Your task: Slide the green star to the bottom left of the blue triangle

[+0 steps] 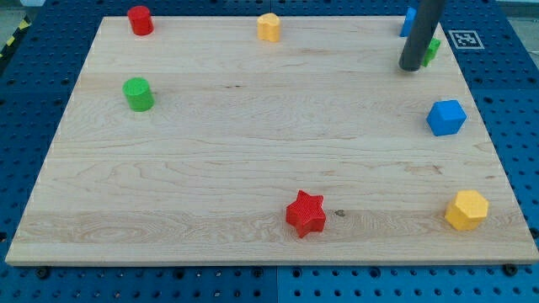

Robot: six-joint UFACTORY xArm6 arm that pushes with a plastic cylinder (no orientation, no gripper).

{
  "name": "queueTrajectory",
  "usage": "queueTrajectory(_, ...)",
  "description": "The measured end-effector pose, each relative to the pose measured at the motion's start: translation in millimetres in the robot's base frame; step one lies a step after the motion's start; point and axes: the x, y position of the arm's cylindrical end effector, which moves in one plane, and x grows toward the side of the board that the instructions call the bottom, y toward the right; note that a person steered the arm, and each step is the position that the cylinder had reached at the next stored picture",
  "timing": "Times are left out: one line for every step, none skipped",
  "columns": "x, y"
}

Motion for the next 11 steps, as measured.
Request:
queueTrajectory(4.8,41.1)
queueTrajectory(2.5,74.6)
queueTrajectory(-8.0,64.2)
queueTrajectory(-17.0,45.1)
queueTrajectory(-17.7,35.1)
queueTrajectory(-26.0,34.5)
queueTrajectory(-40.7,34.5)
queueTrajectory(-41.9,33.3)
queueTrajectory(-31.5,-19.7)
queueTrajectory(0.8,-78.0)
queueTrajectory(58.3,-78.9)
